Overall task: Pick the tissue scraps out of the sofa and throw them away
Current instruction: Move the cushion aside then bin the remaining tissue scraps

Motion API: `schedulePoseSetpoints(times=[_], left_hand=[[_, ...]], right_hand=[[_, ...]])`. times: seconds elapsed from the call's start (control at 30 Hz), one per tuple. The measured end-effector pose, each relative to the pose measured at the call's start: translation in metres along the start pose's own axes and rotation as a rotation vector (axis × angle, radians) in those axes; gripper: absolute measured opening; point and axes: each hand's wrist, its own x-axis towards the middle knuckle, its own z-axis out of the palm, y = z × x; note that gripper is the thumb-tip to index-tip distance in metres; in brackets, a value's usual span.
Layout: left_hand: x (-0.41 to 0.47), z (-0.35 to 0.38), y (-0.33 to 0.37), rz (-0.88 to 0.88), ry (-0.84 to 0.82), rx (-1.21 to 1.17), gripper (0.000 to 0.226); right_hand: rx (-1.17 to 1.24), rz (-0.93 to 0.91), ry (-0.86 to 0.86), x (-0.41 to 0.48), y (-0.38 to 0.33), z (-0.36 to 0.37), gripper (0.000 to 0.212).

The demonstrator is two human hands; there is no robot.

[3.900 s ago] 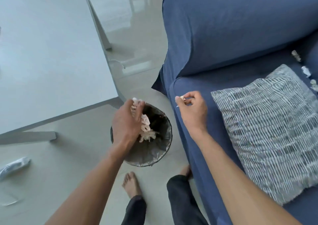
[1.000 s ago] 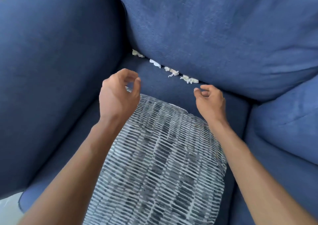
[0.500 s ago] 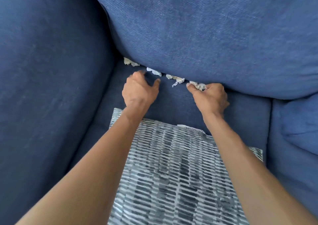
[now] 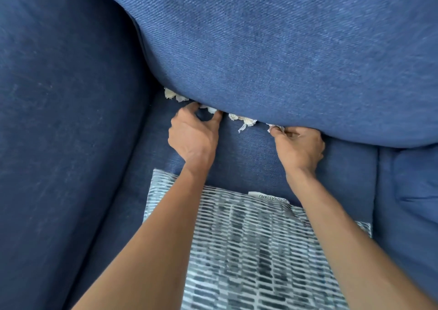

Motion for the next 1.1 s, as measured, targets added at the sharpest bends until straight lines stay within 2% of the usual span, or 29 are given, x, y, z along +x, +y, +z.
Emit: schedulePoseSetpoints(times=[0.03,0.23,0.37,0.67,0.77,0.93,1.1], left_hand=[[0.000,0.000,0.001,-0.011,-0.002,-0.024,0.035],[-0.002,-0.002,0.003,-0.034,-0.010,-0.094,0.032],[-0.005,-0.009,0.000,-0.032,-0.024,-0.130,0.016],[-0.030,-0.034,-0.012,-0.089,-0.073,-0.173,0.020],[-0.041,-0.053,-0.008,-0.044,-0.044,-0.175,0.032],[-0.073,-0.105,-0.025,0.074,0.039,-0.200,0.018],[-0.128,-0.167,-0.082,0.094,0.176,-0.212,0.025]], right_hand=[[0.020,0.010,-0.031,0.002,0.001,-0.002,0.017],[0.135,0.092,-0.170,0.011,0.003,-0.016,0.032],[0.157,0.083,-0.302,0.015,0.006,-0.023,0.014],[0.152,0.044,-0.455,0.009,0.002,-0.049,0.009],[0.118,0.034,-0.474,0.000,-0.009,-0.058,0.009],[0.189,-0.076,-0.482,-0.049,-0.021,-0.072,0.008],[0.237,-0.181,-0.555,-0.125,-0.038,-0.086,0.018]])
